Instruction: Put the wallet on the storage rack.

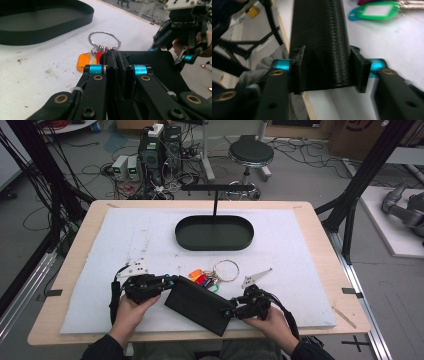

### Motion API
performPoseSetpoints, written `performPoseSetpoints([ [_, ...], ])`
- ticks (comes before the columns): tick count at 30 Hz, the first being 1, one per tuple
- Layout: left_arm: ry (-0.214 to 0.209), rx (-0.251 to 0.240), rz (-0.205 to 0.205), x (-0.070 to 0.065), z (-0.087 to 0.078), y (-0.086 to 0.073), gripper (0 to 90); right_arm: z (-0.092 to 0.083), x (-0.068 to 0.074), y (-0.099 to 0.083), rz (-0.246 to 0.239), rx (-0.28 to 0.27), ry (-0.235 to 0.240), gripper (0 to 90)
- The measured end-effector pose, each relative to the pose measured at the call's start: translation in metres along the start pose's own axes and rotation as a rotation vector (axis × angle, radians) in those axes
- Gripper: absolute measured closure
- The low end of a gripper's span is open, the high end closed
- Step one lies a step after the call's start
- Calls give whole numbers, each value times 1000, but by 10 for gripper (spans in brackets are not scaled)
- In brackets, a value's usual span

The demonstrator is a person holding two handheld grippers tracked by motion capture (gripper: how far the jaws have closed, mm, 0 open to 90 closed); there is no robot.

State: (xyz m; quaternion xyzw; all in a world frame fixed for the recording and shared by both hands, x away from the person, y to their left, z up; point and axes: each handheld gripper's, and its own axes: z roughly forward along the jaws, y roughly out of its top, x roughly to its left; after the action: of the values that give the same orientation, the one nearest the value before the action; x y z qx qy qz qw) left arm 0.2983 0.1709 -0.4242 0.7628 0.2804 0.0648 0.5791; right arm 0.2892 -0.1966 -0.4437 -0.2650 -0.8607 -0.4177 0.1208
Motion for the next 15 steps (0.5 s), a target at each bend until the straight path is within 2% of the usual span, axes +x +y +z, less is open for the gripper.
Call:
performPoseSetpoints([
  [1,0,0,0,0,0,0,860,0,0,0,0,0,0,561],
  [2,-5,-24,2,-1,-2,0,860,-5,0,3,-27,-14,30,657],
  [3,-8,-36,5,-1,-3,1,861,-9,-1,4,-25,-24,51,685],
  [5,-7,-67,22,-4,-5,3,860,-17,-1,8,-49,-46,58,722],
  [7,-20,-91,29,-6,-5,4,860,-26,0,12,-90,-59,36,740],
  [9,-22,-93,39,-7,-5,4,860,-36,0,17,-144,-53,1,746],
  [12,-24,-54,97,-11,0,3,860,-47,-2,23,-240,-18,-40,750],
  [15,-48,-48,123,-12,5,3,658,-53,-3,26,-313,22,-80,751],
])
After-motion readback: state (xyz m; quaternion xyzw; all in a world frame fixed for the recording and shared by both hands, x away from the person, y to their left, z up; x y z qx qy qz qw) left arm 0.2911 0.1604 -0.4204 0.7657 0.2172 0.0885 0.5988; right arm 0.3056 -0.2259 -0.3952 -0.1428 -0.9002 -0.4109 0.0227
